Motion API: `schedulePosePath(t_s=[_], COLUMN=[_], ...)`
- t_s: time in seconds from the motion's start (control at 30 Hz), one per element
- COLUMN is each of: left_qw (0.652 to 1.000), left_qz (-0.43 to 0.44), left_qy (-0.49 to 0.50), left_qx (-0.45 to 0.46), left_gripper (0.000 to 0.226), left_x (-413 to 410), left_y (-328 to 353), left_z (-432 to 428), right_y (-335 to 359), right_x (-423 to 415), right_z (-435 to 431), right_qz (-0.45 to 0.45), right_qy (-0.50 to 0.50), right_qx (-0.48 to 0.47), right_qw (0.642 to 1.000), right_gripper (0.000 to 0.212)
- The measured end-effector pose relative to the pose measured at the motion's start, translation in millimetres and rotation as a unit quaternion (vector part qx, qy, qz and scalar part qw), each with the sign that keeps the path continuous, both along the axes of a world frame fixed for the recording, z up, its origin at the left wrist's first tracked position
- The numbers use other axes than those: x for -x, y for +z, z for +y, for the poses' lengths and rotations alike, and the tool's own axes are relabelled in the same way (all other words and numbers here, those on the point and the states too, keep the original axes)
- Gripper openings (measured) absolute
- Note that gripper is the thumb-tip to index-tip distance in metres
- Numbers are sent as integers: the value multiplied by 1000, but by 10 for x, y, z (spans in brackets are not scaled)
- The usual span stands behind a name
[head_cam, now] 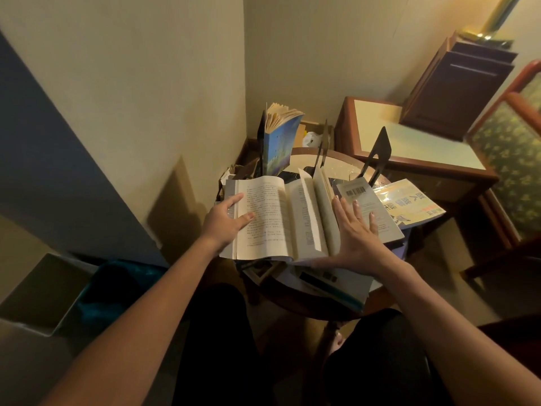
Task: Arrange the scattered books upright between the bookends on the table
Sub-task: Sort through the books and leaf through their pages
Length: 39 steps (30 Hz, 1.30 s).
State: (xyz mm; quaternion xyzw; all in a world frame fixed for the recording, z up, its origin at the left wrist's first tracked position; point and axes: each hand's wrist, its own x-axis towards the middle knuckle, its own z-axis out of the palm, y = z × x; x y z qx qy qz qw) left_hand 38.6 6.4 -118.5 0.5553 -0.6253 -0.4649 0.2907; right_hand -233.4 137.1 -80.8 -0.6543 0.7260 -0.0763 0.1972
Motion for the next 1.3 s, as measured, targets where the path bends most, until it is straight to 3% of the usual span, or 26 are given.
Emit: schedulePosePath(t_s=[0.3,0.47,0.8,0.97,1.13,1.3], left_qw=[1000,1000,1000,1000,1000,999], left_qz=[-3,4,17,18,27,50], left_qy=[0,-1,1,2,-1,-8], left_qx=[0,-1,2,8,11,-16], left_gripper=[61,60,61,61,60,68], left_x=[9,5,4,18,26,33], left_y=[36,37,67,105,132,181], left_z=[13,10,2,12,25,32], right_y=[-66,-92,-35,-6,139,319], right_x=[-8,-28,-200,-429,-606,-966], right_z=[25,20,49,35,-14,-70], right_qz=[-11,-24,8,-69,-52,-64], right_qy=[-11,-16,10,-90,-144,-86], right_qx=[24,29,113,233,248,259], right_qw=[1000,999,994,966,956,960], right_gripper=[151,138,85,65,25,42])
